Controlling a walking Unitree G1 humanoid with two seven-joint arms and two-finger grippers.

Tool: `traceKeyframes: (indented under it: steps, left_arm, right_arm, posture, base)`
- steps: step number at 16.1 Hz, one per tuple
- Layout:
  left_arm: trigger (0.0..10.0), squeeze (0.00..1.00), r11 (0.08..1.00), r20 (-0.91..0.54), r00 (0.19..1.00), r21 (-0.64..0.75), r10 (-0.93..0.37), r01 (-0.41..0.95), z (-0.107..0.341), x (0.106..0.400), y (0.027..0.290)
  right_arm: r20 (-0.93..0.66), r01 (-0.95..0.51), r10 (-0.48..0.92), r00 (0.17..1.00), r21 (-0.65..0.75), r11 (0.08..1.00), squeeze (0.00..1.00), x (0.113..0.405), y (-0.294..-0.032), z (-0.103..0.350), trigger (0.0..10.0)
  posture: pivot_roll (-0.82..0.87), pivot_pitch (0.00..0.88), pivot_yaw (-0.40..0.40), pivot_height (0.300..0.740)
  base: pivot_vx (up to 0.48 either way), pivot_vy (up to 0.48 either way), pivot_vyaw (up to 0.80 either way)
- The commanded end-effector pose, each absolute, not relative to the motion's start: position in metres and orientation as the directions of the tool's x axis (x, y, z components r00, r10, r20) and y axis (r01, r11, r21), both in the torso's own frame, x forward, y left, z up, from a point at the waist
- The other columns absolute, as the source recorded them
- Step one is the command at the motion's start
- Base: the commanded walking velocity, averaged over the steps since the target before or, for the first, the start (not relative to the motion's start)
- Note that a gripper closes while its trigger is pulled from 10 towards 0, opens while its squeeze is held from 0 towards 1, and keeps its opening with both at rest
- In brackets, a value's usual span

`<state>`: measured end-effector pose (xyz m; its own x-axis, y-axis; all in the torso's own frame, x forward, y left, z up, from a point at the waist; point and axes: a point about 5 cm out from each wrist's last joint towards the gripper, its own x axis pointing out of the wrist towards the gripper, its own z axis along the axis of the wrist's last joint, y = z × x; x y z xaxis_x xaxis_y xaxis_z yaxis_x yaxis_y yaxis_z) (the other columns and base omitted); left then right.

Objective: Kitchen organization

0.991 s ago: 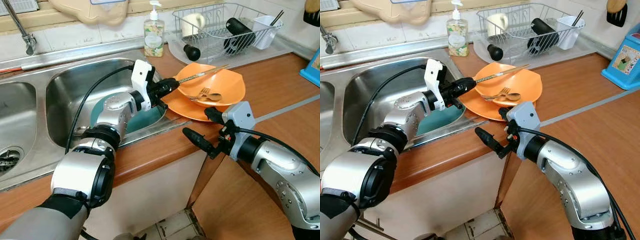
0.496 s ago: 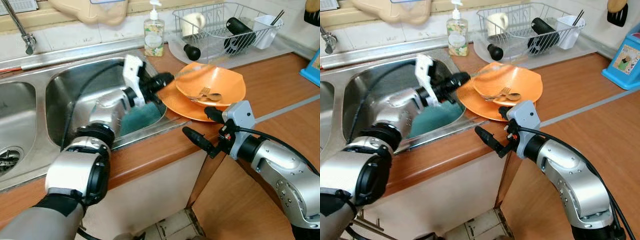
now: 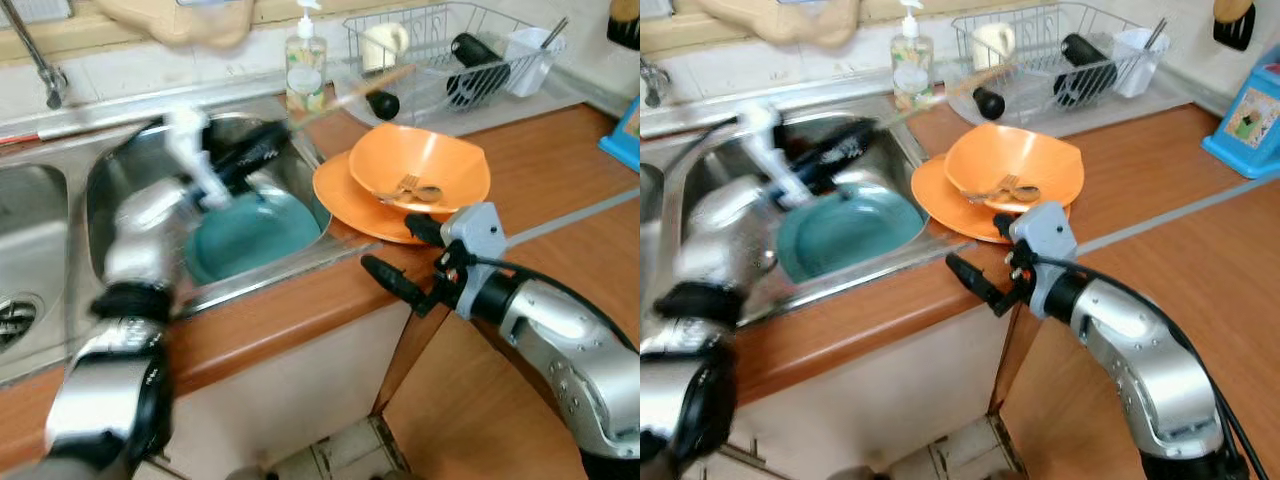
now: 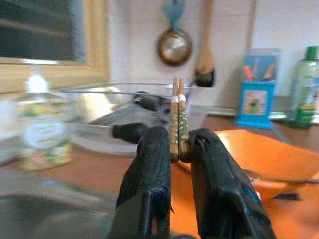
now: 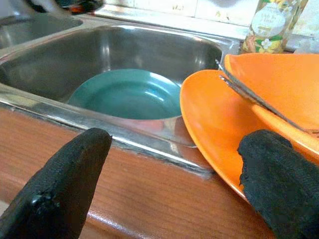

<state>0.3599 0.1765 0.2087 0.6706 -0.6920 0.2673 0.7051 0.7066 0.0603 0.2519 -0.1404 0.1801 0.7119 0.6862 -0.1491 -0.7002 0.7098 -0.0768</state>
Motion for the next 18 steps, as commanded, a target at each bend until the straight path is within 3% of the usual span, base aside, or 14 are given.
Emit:
traceKeyframes:
  steps: [1, 6, 9, 13, 15, 16, 17, 18]
  left_arm:
    - [0.0, 0.0, 0.736, 0.278, 0.693, 0.087, -0.665, 0.671, 0.215, 0.351, 0.189]
    - [0.0, 0.0, 0.877, 0.135, 0.87, 0.158, -0.475, 0.454, 0.189, 0.297, 0.242]
    - [0.0, 0.0, 0.902, -0.036, 0.936, 0.259, -0.349, 0.346, 0.171, 0.285, 0.255]
    - [0.4, 0.0, 0.908, -0.127, 0.963, 0.322, -0.239, 0.268, 0.16, 0.288, 0.259]
    - [10.0, 0.0, 0.909, -0.151, 0.965, 0.332, -0.215, 0.254, 0.157, 0.294, 0.255]
    - [10.0, 0.0, 0.911, -0.172, 0.967, 0.335, -0.19, 0.239, 0.155, 0.296, 0.256]
    - [10.0, 1.0, 0.917, -0.19, 0.966, 0.326, -0.177, 0.232, 0.153, 0.299, 0.256]
    - [10.0, 1.0, 0.919, -0.183, 0.967, 0.321, -0.178, 0.23, 0.153, 0.3, 0.256]
  right_arm:
    - [-0.146, -0.708, 0.694, 0.705, -0.079, 0.702, 0.0, 0.25, -0.139, 0.18, 10.0]
    - [-0.161, -0.719, 0.703, 0.693, -0.079, 0.691, 0.0, 0.247, -0.138, 0.176, 10.0]
    - [-0.175, -0.723, 0.704, 0.688, -0.084, 0.685, 0.0, 0.246, -0.138, 0.173, 10.0]
    - [-0.167, -0.725, 0.708, 0.686, -0.079, 0.684, 0.0, 0.245, -0.134, 0.174, 10.0]
    - [-0.156, -0.724, 0.709, 0.688, -0.076, 0.685, 0.0, 0.245, -0.134, 0.176, 10.0]
    - [-0.152, -0.724, 0.71, 0.688, -0.076, 0.685, 0.0, 0.245, -0.134, 0.177, 10.0]
    - [-0.143, -0.723, 0.71, 0.69, -0.079, 0.687, 0.0, 0.246, -0.135, 0.18, 10.0]
    - [-0.132, -0.721, 0.709, 0.692, -0.079, 0.689, 0.0, 0.246, -0.135, 0.183, 10.0]
  posture:
    - [-0.15, 0.0, 0.054, 0.74]
    - [-0.14, 0.0, 0.055, 0.74]
    - [-0.13, 0.0, 0.049, 0.74]
    - [-0.13, 0.0, 0.048, 0.74]
    - [-0.13, 0.0, 0.048, 0.74]
    - [-0.14, 0.0, 0.056, 0.74]
    - [-0.14, 0.0, 0.054, 0.74]
    - [-0.14, 0.0, 0.053, 0.74]
  base:
    - [0.0, 0.0, 0.0]
    - [0.0, 0.0, 0.0]
    - [0.0, 0.0, 0.0]
    - [0.0, 0.0, 0.0]
    - [0.0, 0.0, 0.0]
    - [0.0, 0.0, 0.0]
    - [0.0, 0.0, 0.0]
    - [0.0, 0.0, 0.0]
